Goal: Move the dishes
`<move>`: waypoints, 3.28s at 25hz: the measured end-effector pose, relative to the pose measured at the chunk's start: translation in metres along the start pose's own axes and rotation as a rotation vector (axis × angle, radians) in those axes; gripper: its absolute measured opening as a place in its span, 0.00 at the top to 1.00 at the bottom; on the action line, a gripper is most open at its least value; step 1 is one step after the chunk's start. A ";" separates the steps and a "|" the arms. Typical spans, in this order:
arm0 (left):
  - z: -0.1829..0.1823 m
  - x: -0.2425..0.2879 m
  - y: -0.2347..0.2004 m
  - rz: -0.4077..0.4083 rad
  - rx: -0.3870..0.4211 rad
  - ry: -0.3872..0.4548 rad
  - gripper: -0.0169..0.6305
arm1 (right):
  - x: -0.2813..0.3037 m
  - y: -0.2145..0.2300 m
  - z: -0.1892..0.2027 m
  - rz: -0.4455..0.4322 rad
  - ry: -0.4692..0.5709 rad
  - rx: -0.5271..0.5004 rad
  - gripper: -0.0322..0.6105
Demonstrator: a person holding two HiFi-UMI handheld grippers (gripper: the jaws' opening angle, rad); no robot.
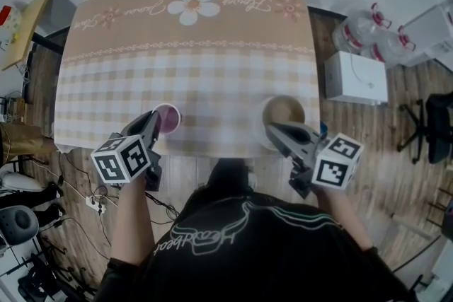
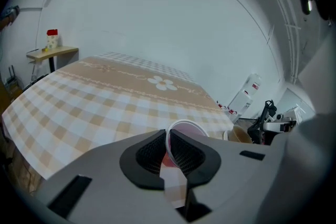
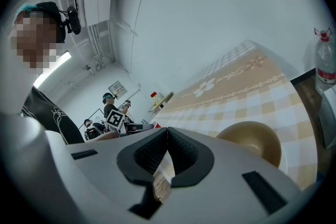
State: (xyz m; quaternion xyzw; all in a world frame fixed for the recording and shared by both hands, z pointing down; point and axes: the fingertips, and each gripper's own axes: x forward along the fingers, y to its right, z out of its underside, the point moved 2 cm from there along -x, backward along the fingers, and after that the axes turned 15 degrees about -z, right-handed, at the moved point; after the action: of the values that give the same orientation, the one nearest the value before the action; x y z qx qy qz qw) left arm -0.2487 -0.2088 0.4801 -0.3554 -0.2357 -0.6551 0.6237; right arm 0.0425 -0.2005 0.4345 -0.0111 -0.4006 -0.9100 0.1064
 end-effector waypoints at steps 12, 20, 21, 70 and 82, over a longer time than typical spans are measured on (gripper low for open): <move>0.020 0.018 -0.041 -0.063 -0.080 -0.044 0.94 | 0.004 0.006 0.006 0.012 -0.023 0.011 0.93; 0.022 0.019 -0.040 -0.052 -0.069 -0.043 0.93 | -0.002 0.001 0.001 0.030 -0.025 -0.008 0.93; 0.023 0.019 -0.039 -0.042 -0.079 -0.041 0.87 | -0.002 0.000 0.002 0.033 -0.025 -0.009 0.93; 0.042 0.019 0.262 0.484 0.385 -0.099 0.74 | -0.160 -0.026 0.043 0.294 0.255 0.015 0.93; 0.058 0.063 0.266 0.421 0.349 -0.196 0.72 | -0.168 -0.015 0.049 0.339 0.248 0.023 0.93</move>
State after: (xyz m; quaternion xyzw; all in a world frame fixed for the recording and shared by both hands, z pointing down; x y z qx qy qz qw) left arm 0.0249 -0.2353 0.5292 -0.3454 -0.3249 -0.4233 0.7719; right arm 0.2006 -0.1235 0.4393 0.0350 -0.3873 -0.8688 0.3066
